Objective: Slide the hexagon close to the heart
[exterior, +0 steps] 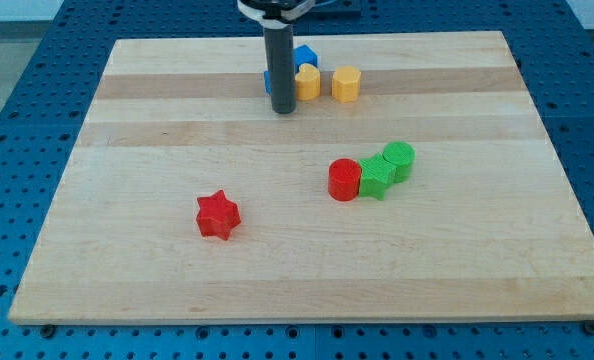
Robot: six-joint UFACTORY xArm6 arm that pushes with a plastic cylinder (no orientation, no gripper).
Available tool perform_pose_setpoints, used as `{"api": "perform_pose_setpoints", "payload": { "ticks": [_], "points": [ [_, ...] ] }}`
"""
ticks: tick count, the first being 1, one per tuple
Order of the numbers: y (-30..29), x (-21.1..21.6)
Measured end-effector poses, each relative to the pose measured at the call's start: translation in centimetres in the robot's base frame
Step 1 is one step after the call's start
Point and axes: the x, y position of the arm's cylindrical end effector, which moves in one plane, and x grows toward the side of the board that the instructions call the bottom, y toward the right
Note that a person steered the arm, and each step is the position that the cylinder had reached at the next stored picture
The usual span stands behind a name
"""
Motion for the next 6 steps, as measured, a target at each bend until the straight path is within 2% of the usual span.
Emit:
{"api": "perform_pose_setpoints", "payload": {
  "ticks": [2,3,4,6],
  "points": [
    [0.7,1.5],
    [5.7,2.0],
    [9.3,-0.9],
    [7.9,-2.2]
  ]
}}
